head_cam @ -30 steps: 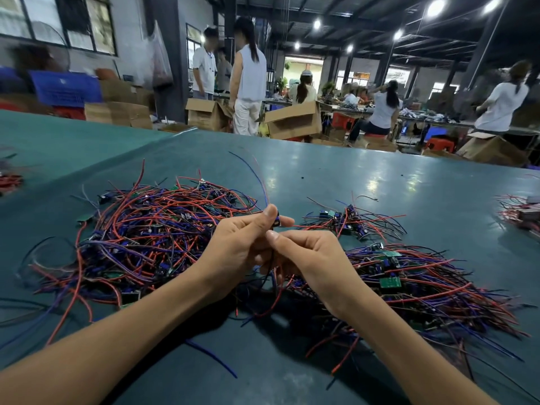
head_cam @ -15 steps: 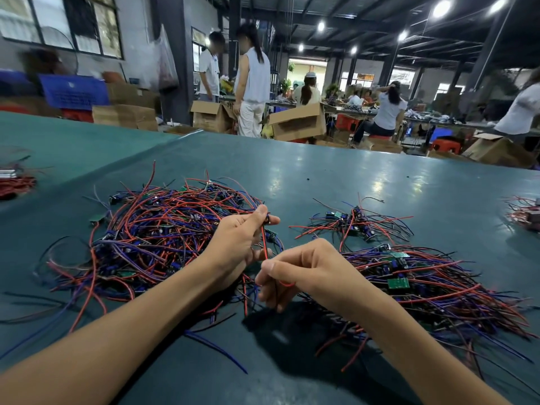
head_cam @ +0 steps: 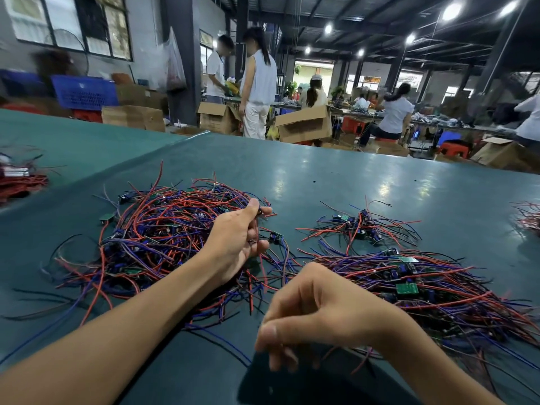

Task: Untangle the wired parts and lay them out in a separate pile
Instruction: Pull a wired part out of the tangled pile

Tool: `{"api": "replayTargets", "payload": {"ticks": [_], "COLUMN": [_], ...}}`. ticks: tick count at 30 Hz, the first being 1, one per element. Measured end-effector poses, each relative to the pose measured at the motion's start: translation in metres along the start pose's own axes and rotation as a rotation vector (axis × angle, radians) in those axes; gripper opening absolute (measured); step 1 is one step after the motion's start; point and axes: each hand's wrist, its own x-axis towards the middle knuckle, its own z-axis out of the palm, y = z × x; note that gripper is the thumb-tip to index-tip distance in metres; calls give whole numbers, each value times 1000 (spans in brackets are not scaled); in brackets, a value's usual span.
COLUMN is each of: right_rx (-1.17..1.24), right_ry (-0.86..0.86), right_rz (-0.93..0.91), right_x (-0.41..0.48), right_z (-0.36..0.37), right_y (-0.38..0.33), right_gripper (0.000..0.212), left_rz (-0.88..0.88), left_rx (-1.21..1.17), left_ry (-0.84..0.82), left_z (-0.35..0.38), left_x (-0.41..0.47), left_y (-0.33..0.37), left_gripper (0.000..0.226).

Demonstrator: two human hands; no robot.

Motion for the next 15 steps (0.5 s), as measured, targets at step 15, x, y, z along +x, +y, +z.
{"api": "replayTargets", "payload": {"ticks": [15], "right_rx": [330], "right_ry": [852], "right_rz": [-65], "right_x": [14], "right_z": [-26], "right_y": [16], "right_gripper": [34], "left_rz": [-154], "left_rx": [6], "left_ry": [-603], "left_z": [1], "left_x": [-28], "left_y": [6], "left_gripper": [46]}}
